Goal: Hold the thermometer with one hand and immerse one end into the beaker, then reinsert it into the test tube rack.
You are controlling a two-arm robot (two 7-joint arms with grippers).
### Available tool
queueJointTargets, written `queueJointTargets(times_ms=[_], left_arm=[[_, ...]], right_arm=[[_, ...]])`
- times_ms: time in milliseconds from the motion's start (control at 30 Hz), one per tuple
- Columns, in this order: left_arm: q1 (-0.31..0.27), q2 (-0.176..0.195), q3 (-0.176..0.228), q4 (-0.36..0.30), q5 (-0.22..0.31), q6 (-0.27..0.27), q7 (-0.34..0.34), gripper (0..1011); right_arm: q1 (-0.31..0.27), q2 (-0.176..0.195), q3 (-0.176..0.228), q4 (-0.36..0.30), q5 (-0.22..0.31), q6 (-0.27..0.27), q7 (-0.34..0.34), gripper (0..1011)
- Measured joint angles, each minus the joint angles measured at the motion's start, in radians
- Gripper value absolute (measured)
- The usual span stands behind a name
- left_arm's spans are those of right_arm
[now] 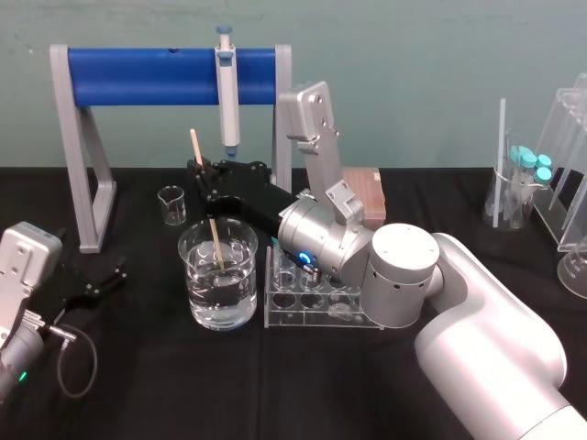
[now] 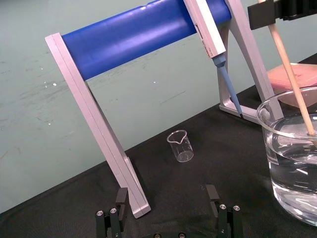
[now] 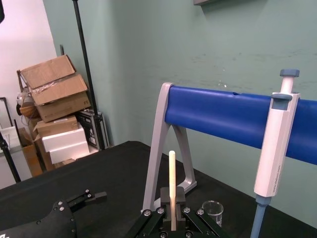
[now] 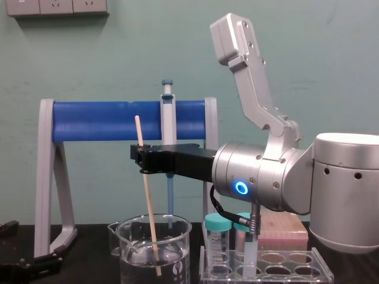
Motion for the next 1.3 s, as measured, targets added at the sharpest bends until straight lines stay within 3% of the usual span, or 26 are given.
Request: queueJointTargets(times_ms=[1300], left_arm=[[0.0,0.0,0.0,0.0,0.0,0.0,0.0,1004]], right_arm=[[0.001,0.0,-0.001,0.0,0.001,-0.005,-0.001,54]])
